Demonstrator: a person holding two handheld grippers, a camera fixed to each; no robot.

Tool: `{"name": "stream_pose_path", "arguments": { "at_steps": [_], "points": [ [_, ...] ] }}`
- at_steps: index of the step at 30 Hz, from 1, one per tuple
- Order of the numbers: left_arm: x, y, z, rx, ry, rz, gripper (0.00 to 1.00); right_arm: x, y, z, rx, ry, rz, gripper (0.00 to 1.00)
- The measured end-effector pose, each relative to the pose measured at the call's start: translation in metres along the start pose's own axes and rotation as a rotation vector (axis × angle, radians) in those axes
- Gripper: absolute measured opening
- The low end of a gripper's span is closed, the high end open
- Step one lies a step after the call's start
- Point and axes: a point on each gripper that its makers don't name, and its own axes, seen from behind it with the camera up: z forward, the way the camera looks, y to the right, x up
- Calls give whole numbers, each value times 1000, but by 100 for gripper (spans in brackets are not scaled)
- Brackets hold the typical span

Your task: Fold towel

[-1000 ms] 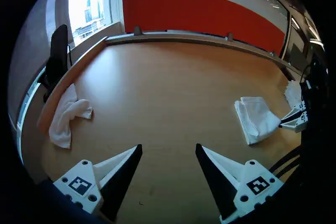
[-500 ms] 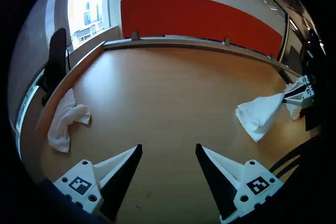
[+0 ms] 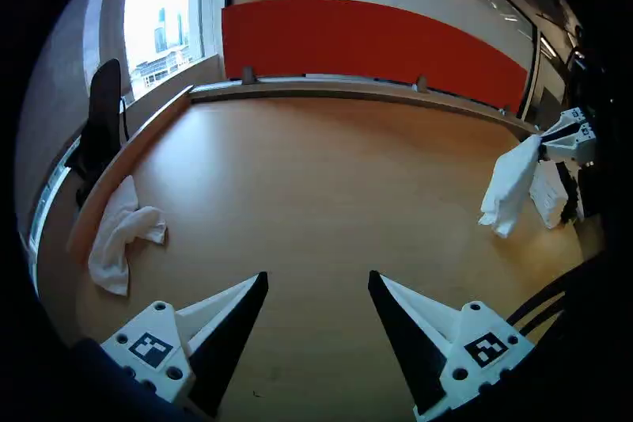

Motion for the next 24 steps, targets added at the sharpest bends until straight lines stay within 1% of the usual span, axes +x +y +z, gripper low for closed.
{"name": "stream_pose_path", "arguments": {
  "at_steps": [8,11,18,24],
  "points": [
    [2,4,1,-9,0,12,94,-8,22,-13,-30,-2,18,5],
    [3,6,2,-12,-1,16,94,-11,34,-19,-42,-3,27,5],
    [6,10,4,-16,1,24,94,-25,71,-35,-89,-35,30,5],
    [8,13,4,-16,2,28,94,-42,102,-47,-116,-69,32,5]
  ]
}}
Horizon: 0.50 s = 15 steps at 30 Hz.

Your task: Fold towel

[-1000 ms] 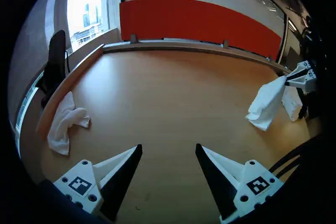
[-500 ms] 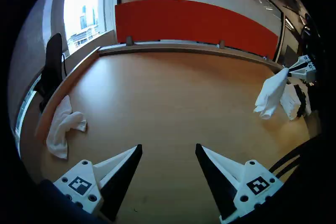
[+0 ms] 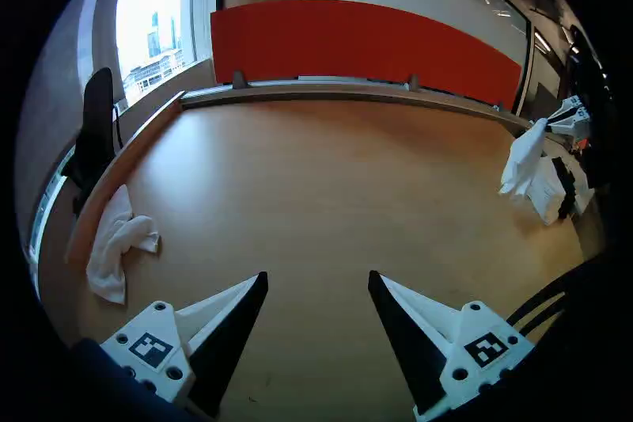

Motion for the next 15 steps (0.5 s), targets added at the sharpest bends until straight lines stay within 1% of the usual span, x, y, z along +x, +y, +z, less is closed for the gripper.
{"name": "stream_pose_path", "arguments": {
  "at_steps": [6,15],
  "points": [
    [0,1,0,3,-2,2,94,-12,35,-8,-30,-20,17,5],
    [1,4,0,8,-7,9,94,-28,91,-20,-90,-61,23,5]
  ]
}}
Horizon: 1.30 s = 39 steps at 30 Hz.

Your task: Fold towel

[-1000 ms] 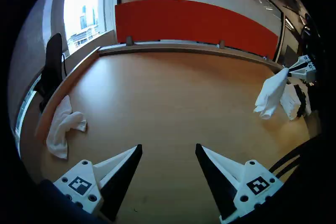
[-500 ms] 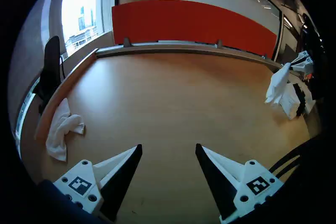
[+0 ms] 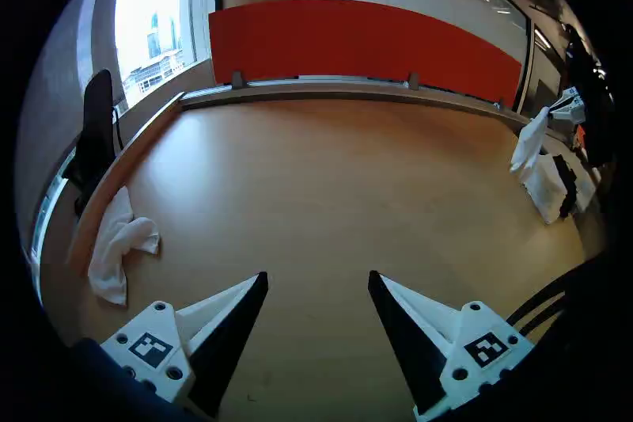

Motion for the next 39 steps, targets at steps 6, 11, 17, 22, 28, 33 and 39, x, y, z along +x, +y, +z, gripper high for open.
{"name": "stream_pose_path", "arguments": {
  "at_steps": [6,11,17,22,28,33,39],
  "points": [
    [0,2,0,3,-5,3,94,-8,33,-4,-31,-17,13,5],
    [0,5,1,4,-9,8,94,-14,58,-8,-58,-38,7,5],
    [1,8,3,3,-12,14,94,-18,87,-12,-89,-56,11,5],
    [3,10,4,4,-13,17,94,-21,109,-16,-118,-70,20,5],
    [6,12,6,4,-14,22,94,-31,128,-20,-137,-92,39,5],
    [8,14,7,2,-15,28,94,-38,134,-23,-143,-103,49,5],
    [12,18,9,-4,-12,40,94,-52,137,-30,-152,-115,60,5]
  ]
}}
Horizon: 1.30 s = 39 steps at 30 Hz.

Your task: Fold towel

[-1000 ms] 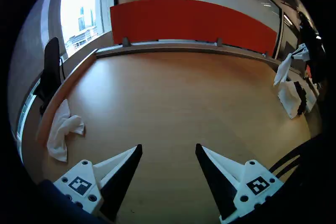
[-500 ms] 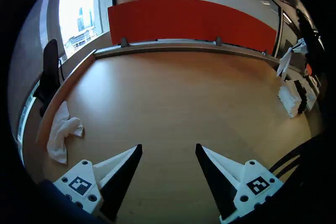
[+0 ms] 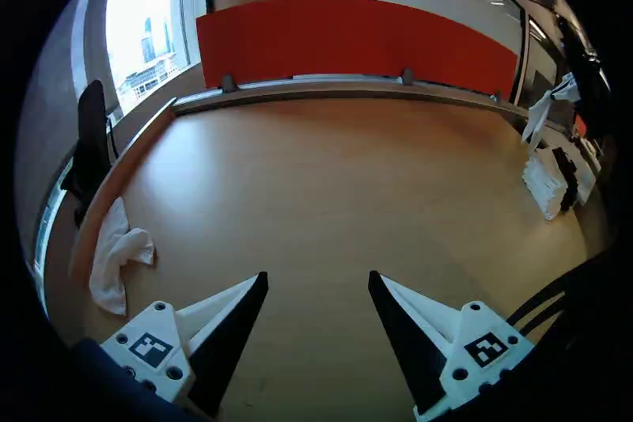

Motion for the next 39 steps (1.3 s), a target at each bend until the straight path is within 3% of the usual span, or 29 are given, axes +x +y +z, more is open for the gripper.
{"name": "stream_pose_path", "arguments": {
  "at_steps": [11,21,27,39],
  "points": [
    [1,4,0,-11,0,15,94,-60,7,-20,-24,-57,47,5],
    [-2,8,-2,-18,-5,30,94,-128,-4,-32,-37,-123,111,5],
    [-3,8,-2,-21,-6,37,94,-157,-12,-33,-39,-152,145,5],
    [-5,5,-6,-16,-6,41,94,-189,-22,-23,-37,-198,192,5]
  ]
}}
